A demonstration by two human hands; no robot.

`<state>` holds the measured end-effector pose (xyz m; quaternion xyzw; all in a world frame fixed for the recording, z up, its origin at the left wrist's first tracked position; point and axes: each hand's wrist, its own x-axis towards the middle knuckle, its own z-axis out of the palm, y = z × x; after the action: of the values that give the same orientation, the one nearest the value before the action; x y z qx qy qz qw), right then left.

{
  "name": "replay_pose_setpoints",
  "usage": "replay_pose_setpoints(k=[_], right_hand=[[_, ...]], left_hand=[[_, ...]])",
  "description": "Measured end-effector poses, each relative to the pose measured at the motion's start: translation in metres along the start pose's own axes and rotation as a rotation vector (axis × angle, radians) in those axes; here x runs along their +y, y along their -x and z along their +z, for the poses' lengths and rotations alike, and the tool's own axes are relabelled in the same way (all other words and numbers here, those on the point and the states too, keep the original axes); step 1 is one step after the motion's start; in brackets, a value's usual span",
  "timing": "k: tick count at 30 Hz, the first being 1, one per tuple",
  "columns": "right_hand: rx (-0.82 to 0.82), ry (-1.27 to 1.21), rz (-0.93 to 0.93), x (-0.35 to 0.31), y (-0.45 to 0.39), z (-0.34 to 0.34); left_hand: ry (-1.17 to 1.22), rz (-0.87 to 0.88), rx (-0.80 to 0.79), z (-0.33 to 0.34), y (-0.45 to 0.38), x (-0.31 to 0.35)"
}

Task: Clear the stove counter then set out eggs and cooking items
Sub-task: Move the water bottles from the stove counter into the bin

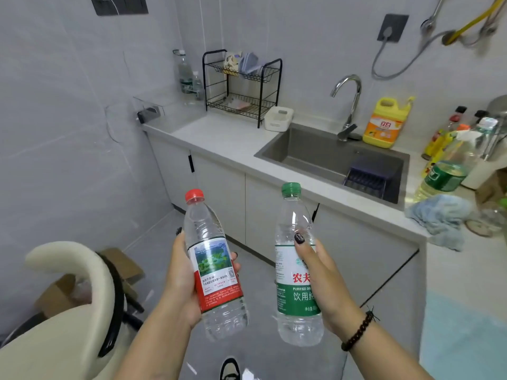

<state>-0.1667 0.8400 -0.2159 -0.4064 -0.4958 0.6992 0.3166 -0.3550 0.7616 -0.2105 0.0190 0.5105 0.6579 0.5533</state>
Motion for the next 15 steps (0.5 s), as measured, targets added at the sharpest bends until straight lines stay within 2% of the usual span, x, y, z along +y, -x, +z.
replay_pose_setpoints(k=[5, 15], right_hand=[[0.057, -0.02, 0.031, -0.015, -0.096, 0.035], [0.024, -0.017, 0.057, -0.054, -0.26, 0.106]], left_hand=[[0.017, 0.01, 0.001, 0.007, -0.08, 0.06], [0.014, 0.022, 0.027, 0.011, -0.209, 0.167]])
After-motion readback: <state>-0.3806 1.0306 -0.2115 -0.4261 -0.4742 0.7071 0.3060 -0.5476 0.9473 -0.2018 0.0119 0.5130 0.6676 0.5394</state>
